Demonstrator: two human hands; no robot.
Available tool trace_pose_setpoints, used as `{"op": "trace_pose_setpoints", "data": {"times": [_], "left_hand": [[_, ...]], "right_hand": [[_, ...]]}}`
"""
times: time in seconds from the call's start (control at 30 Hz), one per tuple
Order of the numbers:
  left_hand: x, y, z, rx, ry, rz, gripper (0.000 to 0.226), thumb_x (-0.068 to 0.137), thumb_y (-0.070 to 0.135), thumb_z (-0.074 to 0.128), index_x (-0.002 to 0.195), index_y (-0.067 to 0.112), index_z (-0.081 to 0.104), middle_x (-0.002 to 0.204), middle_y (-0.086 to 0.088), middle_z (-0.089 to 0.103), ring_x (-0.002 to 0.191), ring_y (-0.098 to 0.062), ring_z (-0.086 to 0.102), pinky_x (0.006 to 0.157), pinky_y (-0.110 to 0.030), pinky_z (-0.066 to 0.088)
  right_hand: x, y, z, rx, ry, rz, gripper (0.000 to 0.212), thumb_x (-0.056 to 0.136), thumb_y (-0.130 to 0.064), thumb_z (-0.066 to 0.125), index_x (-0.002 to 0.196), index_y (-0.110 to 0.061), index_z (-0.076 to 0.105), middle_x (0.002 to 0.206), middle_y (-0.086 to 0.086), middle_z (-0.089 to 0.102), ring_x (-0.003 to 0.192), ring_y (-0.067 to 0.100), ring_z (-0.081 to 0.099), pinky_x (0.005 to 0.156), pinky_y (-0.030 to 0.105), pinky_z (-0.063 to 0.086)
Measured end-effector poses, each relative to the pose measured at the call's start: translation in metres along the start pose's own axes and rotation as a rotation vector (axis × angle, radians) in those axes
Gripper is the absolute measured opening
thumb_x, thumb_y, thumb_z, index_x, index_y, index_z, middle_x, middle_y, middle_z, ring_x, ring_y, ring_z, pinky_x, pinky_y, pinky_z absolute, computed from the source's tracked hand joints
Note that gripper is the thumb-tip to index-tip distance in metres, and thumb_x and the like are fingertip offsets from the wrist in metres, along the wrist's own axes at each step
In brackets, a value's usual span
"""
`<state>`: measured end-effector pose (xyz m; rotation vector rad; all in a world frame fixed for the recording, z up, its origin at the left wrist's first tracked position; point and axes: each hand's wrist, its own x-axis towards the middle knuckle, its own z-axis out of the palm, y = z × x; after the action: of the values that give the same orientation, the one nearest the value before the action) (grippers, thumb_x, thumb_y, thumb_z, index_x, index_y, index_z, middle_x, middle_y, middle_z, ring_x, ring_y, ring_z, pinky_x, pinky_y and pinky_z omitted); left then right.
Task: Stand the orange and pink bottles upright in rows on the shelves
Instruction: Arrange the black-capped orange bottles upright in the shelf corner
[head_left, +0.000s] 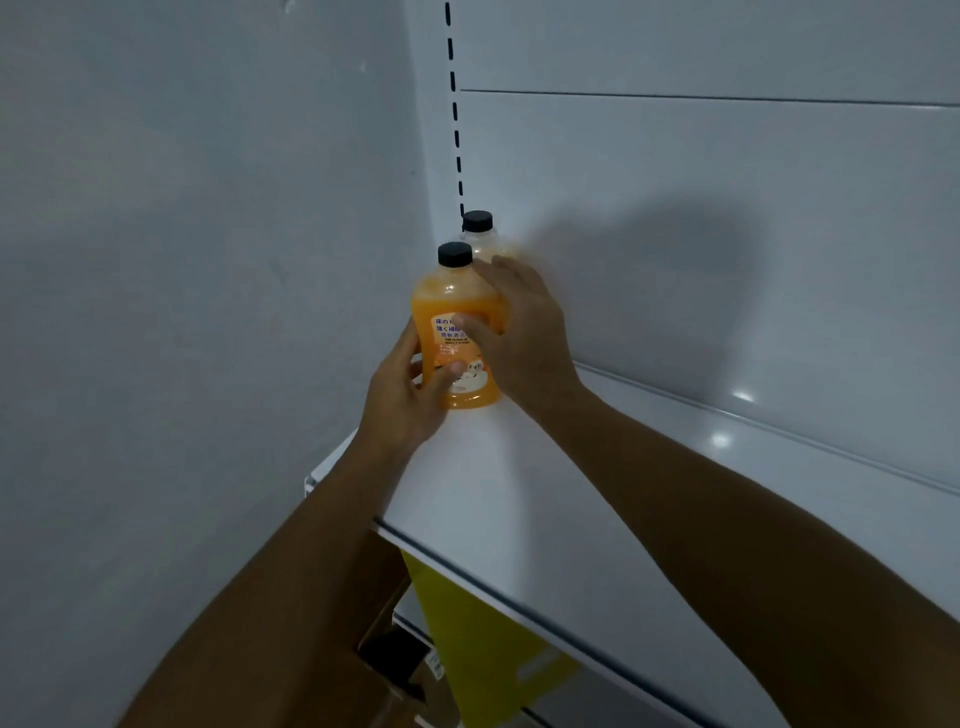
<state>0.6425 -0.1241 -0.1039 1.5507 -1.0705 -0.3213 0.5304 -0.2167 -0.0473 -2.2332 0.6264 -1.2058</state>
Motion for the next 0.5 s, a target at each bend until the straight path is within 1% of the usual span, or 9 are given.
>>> {"op": "trace_pose_setpoints", "data": {"times": [0.07, 0.13, 0.2, 0.27, 0.33, 0.37, 0.4, 0.43, 0.5], "left_hand": [[0.003, -0.003, 0.002, 0.04, -0.001, 0.009, 0.053, 0.09, 0.045, 0.058, 0.137, 0.025, 0.046, 0.121, 0.008, 0.064, 0.107, -0.007, 0.063, 0.083, -0.022, 0.056], [0.004, -0.004, 0.001, 0.087, -0.008, 0.009, 0.052, 0.09, 0.047, 0.055, 0.136, 0.025, 0.045, 0.12, 0.009, 0.065, 0.106, -0.008, 0.064, 0.085, -0.027, 0.056], [0.004, -0.001, 0.0, 0.153, -0.033, -0.019, 0.056, 0.09, 0.051, 0.053, 0.139, 0.025, 0.042, 0.121, 0.006, 0.065, 0.105, -0.012, 0.065, 0.087, -0.034, 0.056], [0.0, 0.004, 0.002, 0.33, -0.036, -0.097, 0.06, 0.091, 0.047, 0.053, 0.14, 0.017, 0.038, 0.122, -0.003, 0.063, 0.105, -0.021, 0.064, 0.084, -0.034, 0.053], [-0.015, 0.011, 0.007, 0.528, 0.106, -0.221, 0.055, 0.091, 0.039, 0.061, 0.132, 0.008, 0.043, 0.123, -0.013, 0.058, 0.103, -0.029, 0.061, 0.079, -0.036, 0.049], [-0.027, 0.015, 0.01, 0.545, 0.195, -0.236, 0.05, 0.09, 0.038, 0.063, 0.126, 0.008, 0.046, 0.122, -0.013, 0.056, 0.099, -0.027, 0.061, 0.077, -0.036, 0.05], [-0.041, 0.021, 0.013, 0.524, 0.258, -0.217, 0.042, 0.089, 0.037, 0.065, 0.118, 0.011, 0.049, 0.116, -0.01, 0.056, 0.093, -0.024, 0.061, 0.075, -0.036, 0.051], [-0.053, 0.025, 0.017, 0.505, 0.274, -0.178, 0.034, 0.089, 0.037, 0.065, 0.11, 0.015, 0.05, 0.107, -0.006, 0.058, 0.086, -0.021, 0.06, 0.073, -0.036, 0.051], [-0.072, 0.036, 0.034, 0.533, 0.163, -0.121, 0.026, 0.088, 0.038, 0.065, 0.101, 0.02, 0.052, 0.095, 0.001, 0.06, 0.081, -0.018, 0.059, 0.072, -0.036, 0.052]], "right_hand": [[0.003, 0.005, 0.004, -0.007, 0.005, 0.011, 0.054, 0.082, -0.016, 0.072, 0.132, -0.009, 0.054, 0.129, 0.012, 0.053, 0.117, 0.023, 0.05, 0.09, 0.011, 0.027], [0.004, 0.007, 0.005, -0.012, 0.003, 0.009, 0.054, 0.083, -0.015, 0.07, 0.134, -0.009, 0.053, 0.13, 0.012, 0.054, 0.116, 0.022, 0.05, 0.09, 0.01, 0.027], [0.003, 0.008, 0.003, -0.006, -0.025, 0.002, 0.054, 0.087, -0.016, 0.066, 0.138, -0.01, 0.049, 0.135, 0.011, 0.052, 0.119, 0.023, 0.051, 0.094, 0.016, 0.033], [-0.003, 0.01, -0.001, -0.017, -0.079, -0.019, 0.057, 0.092, -0.021, 0.06, 0.145, -0.013, 0.04, 0.145, 0.01, 0.044, 0.126, 0.024, 0.047, 0.098, 0.024, 0.036], [-0.016, 0.012, -0.013, -0.015, -0.134, -0.021, 0.065, 0.094, -0.03, 0.059, 0.15, -0.019, 0.028, 0.151, 0.005, 0.037, 0.132, 0.016, 0.041, 0.1, 0.026, 0.036], [-0.025, 0.015, -0.021, -0.01, -0.141, -0.026, 0.068, 0.094, -0.033, 0.059, 0.151, -0.019, 0.025, 0.151, 0.004, 0.036, 0.132, 0.008, 0.037, 0.101, 0.026, 0.036], [-0.033, 0.018, -0.032, -0.02, -0.142, -0.018, 0.069, 0.094, -0.036, 0.059, 0.151, -0.018, 0.024, 0.152, 0.004, 0.036, 0.131, 0.001, 0.032, 0.103, 0.025, 0.033], [-0.043, 0.023, -0.044, -0.043, -0.142, 0.007, 0.069, 0.094, -0.037, 0.058, 0.151, -0.016, 0.024, 0.154, 0.004, 0.034, 0.133, -0.001, 0.028, 0.107, 0.025, 0.03], [-0.062, 0.032, -0.074, -0.108, -0.144, 0.087, 0.069, 0.094, -0.039, 0.057, 0.151, -0.015, 0.025, 0.157, 0.003, 0.029, 0.143, 0.01, 0.024, 0.116, 0.032, 0.025]]}}
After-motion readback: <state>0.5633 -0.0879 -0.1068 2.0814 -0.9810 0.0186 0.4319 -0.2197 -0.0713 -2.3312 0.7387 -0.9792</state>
